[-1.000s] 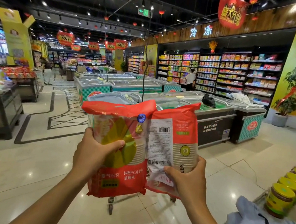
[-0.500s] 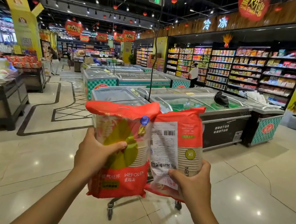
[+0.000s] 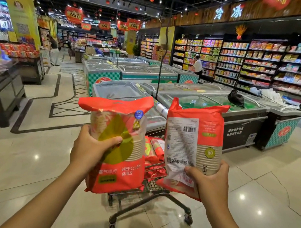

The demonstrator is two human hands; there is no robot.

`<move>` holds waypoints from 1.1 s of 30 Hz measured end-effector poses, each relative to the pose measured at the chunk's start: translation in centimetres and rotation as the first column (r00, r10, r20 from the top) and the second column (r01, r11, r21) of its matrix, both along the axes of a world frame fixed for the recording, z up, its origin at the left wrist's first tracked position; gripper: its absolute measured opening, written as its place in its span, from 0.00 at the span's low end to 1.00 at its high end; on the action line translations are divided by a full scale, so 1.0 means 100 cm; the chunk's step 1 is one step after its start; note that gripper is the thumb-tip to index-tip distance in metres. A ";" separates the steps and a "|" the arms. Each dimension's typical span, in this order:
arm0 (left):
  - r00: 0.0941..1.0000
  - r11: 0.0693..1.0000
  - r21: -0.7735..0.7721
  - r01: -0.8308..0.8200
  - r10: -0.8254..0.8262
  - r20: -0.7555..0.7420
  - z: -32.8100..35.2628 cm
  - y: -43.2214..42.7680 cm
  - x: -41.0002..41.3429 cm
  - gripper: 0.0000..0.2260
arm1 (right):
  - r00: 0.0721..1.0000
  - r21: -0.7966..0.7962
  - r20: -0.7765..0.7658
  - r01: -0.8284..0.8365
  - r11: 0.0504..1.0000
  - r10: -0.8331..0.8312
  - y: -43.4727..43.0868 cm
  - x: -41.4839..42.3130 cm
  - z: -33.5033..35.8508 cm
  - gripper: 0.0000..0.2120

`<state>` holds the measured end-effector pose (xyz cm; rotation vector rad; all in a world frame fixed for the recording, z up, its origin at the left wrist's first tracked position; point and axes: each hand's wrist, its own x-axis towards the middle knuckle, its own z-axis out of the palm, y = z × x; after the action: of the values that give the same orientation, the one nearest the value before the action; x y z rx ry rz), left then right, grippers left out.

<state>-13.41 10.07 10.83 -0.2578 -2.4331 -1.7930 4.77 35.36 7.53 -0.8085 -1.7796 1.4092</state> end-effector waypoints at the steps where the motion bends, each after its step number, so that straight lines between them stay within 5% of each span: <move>1: 1.000 1.000 0.005 -0.003 0.003 0.006 -0.001 0.003 -0.010 0.42 | 1.000 0.003 0.001 0.002 1.000 -0.002 0.004 -0.009 -0.001 0.33; 33: 0.983 0.984 -0.106 -0.143 0.153 0.101 -0.046 0.290 -0.301 0.38 | 0.965 -0.128 0.049 -0.252 0.959 0.259 0.304 -0.361 -0.063 0.29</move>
<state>-43.54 39.08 6.26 0.0144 -2.5425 -1.6698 -31.37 65.74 1.20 -0.7112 -1.9173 1.6889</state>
